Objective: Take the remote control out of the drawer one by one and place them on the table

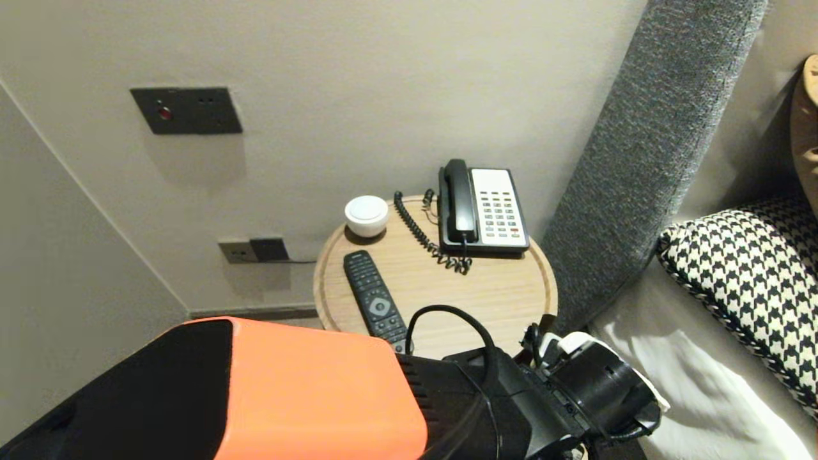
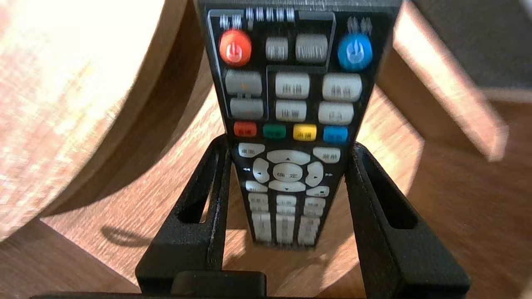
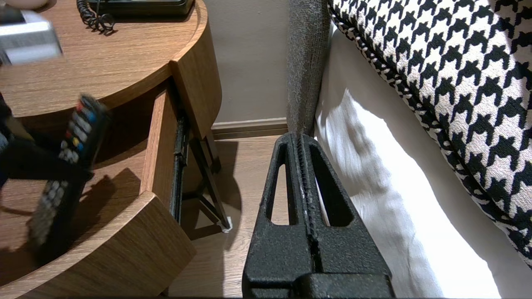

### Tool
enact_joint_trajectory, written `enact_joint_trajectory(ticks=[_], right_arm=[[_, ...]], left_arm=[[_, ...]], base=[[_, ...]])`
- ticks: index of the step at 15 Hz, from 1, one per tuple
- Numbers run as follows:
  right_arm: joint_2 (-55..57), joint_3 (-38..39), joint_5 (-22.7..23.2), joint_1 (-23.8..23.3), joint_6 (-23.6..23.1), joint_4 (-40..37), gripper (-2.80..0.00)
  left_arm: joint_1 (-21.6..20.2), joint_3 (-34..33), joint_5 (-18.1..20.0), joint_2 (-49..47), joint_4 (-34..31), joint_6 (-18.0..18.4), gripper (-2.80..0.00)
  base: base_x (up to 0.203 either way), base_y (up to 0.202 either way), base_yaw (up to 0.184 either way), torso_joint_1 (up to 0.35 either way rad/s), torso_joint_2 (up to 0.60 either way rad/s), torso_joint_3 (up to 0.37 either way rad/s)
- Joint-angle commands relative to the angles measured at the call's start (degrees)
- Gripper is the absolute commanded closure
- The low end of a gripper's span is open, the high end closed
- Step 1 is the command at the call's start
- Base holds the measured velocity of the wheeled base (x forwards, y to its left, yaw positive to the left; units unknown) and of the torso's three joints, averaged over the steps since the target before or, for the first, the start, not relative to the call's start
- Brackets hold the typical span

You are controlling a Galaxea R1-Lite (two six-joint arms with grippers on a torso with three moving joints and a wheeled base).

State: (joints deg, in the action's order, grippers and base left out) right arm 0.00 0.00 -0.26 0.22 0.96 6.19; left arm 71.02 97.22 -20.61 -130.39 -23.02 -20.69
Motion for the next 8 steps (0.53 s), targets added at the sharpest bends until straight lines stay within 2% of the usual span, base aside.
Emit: enact_joint_trajectory(ticks=[1,8], right_arm=[[0.09,2.29,0.00,-0.04,0.00,0.05,0.00],[0.09,2.29,0.00,0.04,0.00,0.05,0.00]], left_arm=[[-0.01,0.34,-0.22,1.05,0.42,-0.23,0.00],[0.17,2.34,-0.22,2.95,0.58,-0.05,0.00]], base=[[0.000,0.000,0.000,0.000,0.00,0.000],[0.000,0.000,0.000,0.000,0.00,0.000]])
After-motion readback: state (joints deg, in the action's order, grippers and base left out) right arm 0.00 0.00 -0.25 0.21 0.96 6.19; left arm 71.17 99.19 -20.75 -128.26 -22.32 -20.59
